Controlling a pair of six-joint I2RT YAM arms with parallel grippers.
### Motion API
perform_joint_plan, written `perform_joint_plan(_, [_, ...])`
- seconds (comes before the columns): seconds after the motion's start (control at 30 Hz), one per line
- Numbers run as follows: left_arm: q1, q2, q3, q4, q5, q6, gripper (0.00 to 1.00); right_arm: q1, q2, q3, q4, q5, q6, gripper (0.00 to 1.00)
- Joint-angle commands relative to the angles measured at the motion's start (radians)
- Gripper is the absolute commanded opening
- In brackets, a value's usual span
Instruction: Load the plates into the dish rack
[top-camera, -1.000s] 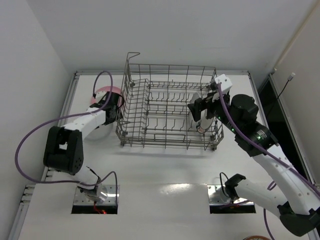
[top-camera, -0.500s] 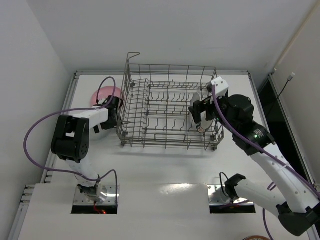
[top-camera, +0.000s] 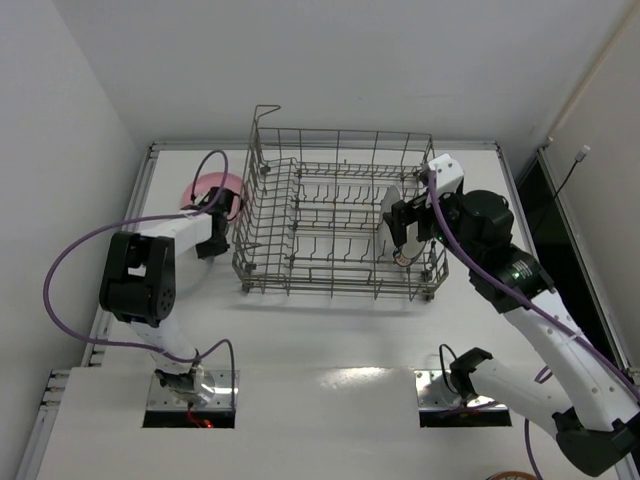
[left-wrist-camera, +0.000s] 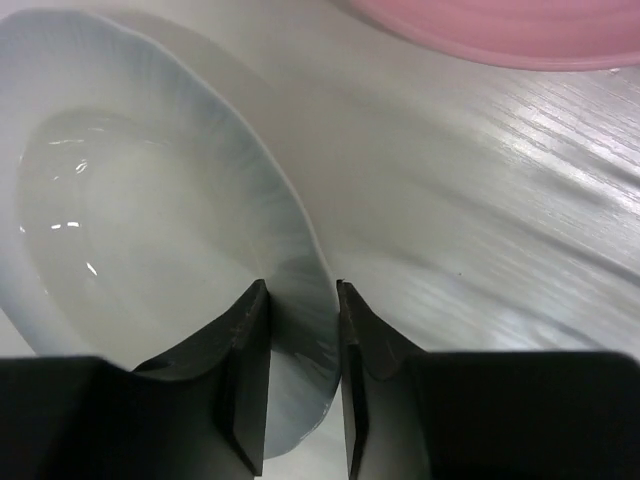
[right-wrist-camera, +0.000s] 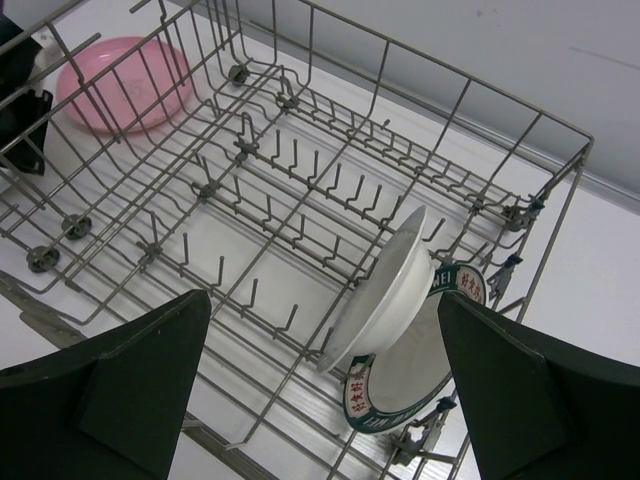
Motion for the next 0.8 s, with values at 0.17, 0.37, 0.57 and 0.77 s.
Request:
perform_joint_plan(0.17, [0.074, -0.161, 0.065, -0.082, 0.128, -0.074, 0.0, -0.005, -0.022, 0.0, 0.02, -0.008, -0.013, 0.97])
perform_joint_plan(0.37, [0.074, -0.267, 0.175, -0.131, 0.173, -0.109, 0.0, -0.005, -0.031, 0.0, 0.02, -0.008, -0.003, 0.97])
perform_joint_plan(0.57, [0.074, -0.319, 0.259, -0.151, 0.219, -0.152, 0.0, -0.005, -0.049, 0.0, 0.02, -0.008, -0.003, 0.97])
perform_joint_plan(0.77, [0.074, -0.361, 0.26, -0.151, 0.232, -0.161, 0.0, -0.005, -0.059, 0.0, 0.011, -0.008, -0.003, 0.97])
